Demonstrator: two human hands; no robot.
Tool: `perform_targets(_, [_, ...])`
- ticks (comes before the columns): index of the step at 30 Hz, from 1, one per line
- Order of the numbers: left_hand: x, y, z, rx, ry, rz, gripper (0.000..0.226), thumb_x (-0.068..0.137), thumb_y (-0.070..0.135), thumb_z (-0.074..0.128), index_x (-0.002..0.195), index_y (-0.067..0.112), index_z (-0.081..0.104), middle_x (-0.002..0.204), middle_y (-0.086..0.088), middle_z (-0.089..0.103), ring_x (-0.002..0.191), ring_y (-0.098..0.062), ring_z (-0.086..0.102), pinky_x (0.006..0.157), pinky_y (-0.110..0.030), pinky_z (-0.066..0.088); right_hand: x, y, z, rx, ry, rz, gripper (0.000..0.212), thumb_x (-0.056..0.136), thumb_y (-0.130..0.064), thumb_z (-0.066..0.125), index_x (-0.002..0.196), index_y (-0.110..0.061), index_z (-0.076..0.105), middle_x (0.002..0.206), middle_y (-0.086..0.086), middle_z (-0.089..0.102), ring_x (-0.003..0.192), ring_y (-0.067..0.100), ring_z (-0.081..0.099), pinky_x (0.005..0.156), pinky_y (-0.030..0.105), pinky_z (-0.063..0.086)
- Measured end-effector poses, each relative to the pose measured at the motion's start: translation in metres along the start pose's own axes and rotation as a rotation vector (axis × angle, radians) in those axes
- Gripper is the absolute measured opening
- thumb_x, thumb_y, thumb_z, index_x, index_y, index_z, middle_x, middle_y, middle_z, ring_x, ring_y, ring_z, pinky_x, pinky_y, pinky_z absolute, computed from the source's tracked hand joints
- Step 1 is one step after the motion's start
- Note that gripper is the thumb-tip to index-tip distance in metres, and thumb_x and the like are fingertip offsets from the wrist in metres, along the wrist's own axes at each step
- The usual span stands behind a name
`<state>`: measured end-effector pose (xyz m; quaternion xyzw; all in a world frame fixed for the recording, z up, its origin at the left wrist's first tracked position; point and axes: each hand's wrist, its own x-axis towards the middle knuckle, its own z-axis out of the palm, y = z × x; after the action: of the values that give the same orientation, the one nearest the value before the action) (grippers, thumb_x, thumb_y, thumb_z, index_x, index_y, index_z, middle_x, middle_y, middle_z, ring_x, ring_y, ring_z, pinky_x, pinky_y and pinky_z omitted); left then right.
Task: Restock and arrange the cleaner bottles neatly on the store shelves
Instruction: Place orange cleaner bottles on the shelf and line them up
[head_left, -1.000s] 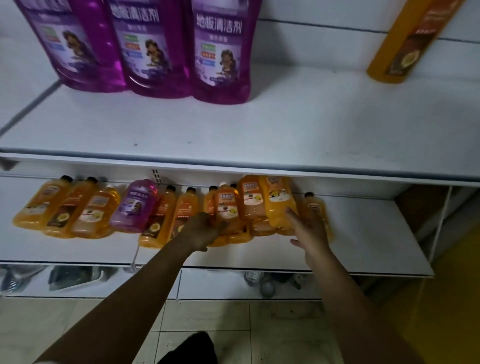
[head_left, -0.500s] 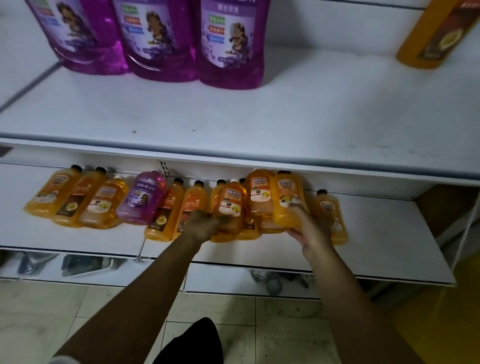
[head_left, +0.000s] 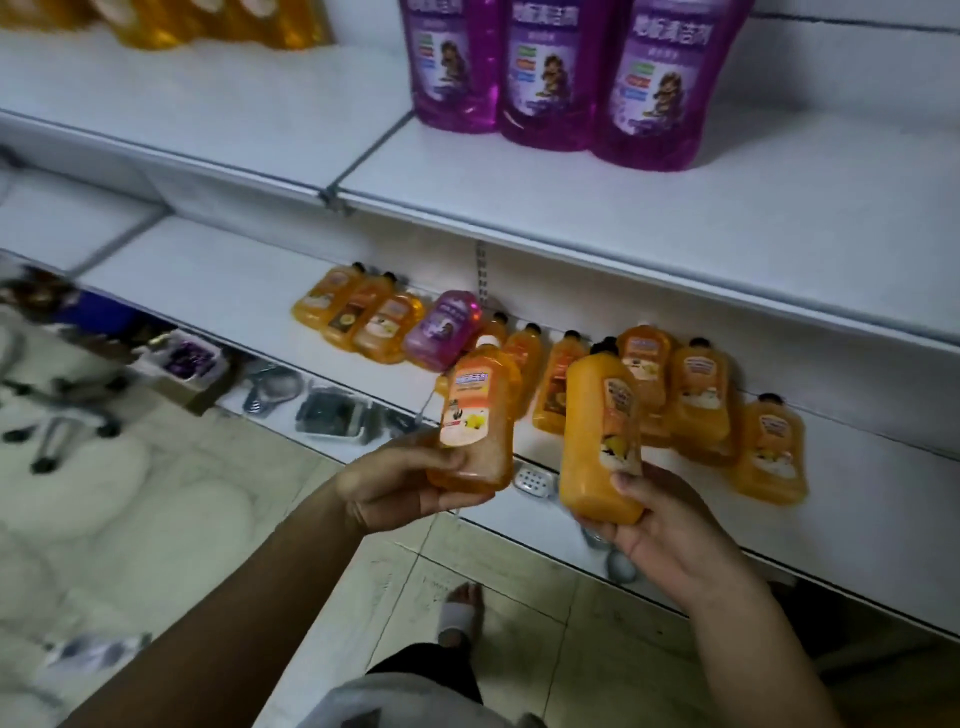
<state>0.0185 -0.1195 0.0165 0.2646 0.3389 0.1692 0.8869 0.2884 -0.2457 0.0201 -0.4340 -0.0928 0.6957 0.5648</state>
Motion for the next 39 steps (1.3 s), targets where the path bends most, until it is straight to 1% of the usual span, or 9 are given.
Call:
perform_targets(3, [-0.061,0.001,0.007,0.118,0.066,0.135,0.099,0.055,0.008,0.101,0.141,0.001,0.053,0.125,-0.023,0.069,0.114,-0.038,0.071,0.103,-0.056,0.055,-0.017,0.010,0.028,-0.149,-0.176,-0.057,0.091,0.049,-0.008,0.101,0.132,-0.008,0.062,0.118,0.014,0.077,0.103,0.029,0.077,0.072,0.039,0.064])
perform_targets(7, [-0.130,0.004,0.014,0.241,0.207,0.342,0.096,0.063,0.015,0.098,0.146,0.007,0.050,0.136,-0.023,0.065,0.125,-0.041,0.065,0.110,-0.060,0.048,-0.031,0.026,0.072,-0.393,-0.251,-0.187,0.109,0.042,-0.030,0.105,0.139,-0.018,0.057,0.129,0.011,0.073,0.120,0.031,0.070,0.094,0.048,0.058])
perform_targets(10, [-0.169,0.015,0.016,0.224,0.314,0.475,0.081,0.076,0.017,0.089,0.147,0.012,0.051,0.141,-0.021,0.063,0.131,-0.043,0.061,0.113,-0.063,0.045,-0.038,0.029,0.111,-0.504,-0.227,-0.293,0.086,0.050,-0.042,0.099,0.128,-0.027,0.066,0.125,0.004,0.075,0.119,0.030,0.069,0.103,0.057,0.053])
perform_targets(13, [-0.200,0.031,0.015,0.207,0.382,0.575,0.094,0.068,0.038,0.096,0.147,0.013,0.052,0.140,-0.020,0.065,0.129,-0.042,0.063,0.110,-0.060,0.048,-0.045,0.029,0.159,-0.547,-0.223,-0.381,0.079,0.056,-0.060,0.095,0.124,-0.030,0.069,0.123,0.001,0.076,0.117,0.027,0.071,0.106,0.062,0.050])
perform_targets(16, [-0.223,0.055,0.010,0.210,0.441,0.669,0.090,0.074,0.048,0.089,0.149,0.016,0.051,0.139,-0.017,0.066,0.126,-0.039,0.066,0.103,-0.056,0.054,-0.046,0.024,0.209,-0.621,-0.207,-0.500,0.062,0.067,-0.052,0.085,0.122,-0.027,0.068,0.115,-0.003,0.079,0.108,0.018,0.075,0.102,0.054,0.055])
perform_targets(20, [-0.248,0.100,-0.018,0.273,0.520,0.770,0.061,0.088,0.037,0.072,0.144,0.019,0.054,0.132,-0.011,0.071,0.120,-0.033,0.071,0.096,-0.050,0.058,-0.035,0.022,0.275,-0.726,-0.223,-0.634,0.049,0.071,-0.049,0.079,0.115,-0.030,0.068,0.108,-0.007,0.079,0.100,0.012,0.076,0.094,0.047,0.059])
perform_targets(25, [-0.275,0.162,-0.062,0.336,0.503,0.815,0.050,0.090,0.036,0.074,0.134,0.018,0.061,0.124,-0.009,0.075,0.116,-0.032,0.073,0.096,-0.051,0.057,-0.002,0.031,0.352,-0.717,-0.193,-0.754,0.050,0.075,-0.051,0.084,0.118,-0.029,0.070,0.113,-0.003,0.078,0.107,0.019,0.075,0.098,0.054,0.057])
perform_targets(31, [-0.295,0.241,-0.094,0.405,0.480,0.906,0.051,0.087,0.043,0.071,0.132,0.021,0.062,0.115,-0.002,0.078,0.110,-0.026,0.075,0.084,-0.037,0.063,0.034,0.040,0.420,-0.668,-0.100,-0.824,0.053,0.075,-0.053,0.085,0.119,-0.028,0.071,0.116,-0.003,0.078,0.109,0.021,0.075,0.101,0.056,0.056])
perform_targets(39, [-0.267,0.349,-0.117,0.642,0.412,1.049,0.074,0.083,0.056,0.074,0.148,0.032,0.048,0.134,0.003,0.069,0.121,-0.018,0.070,0.100,-0.046,0.059,0.084,0.016,0.477,-0.671,-0.057,-0.916,0.068,0.065,-0.064,0.083,0.120,-0.028,0.070,0.116,-0.005,0.078,0.108,0.017,0.075,0.100,0.050,0.056])
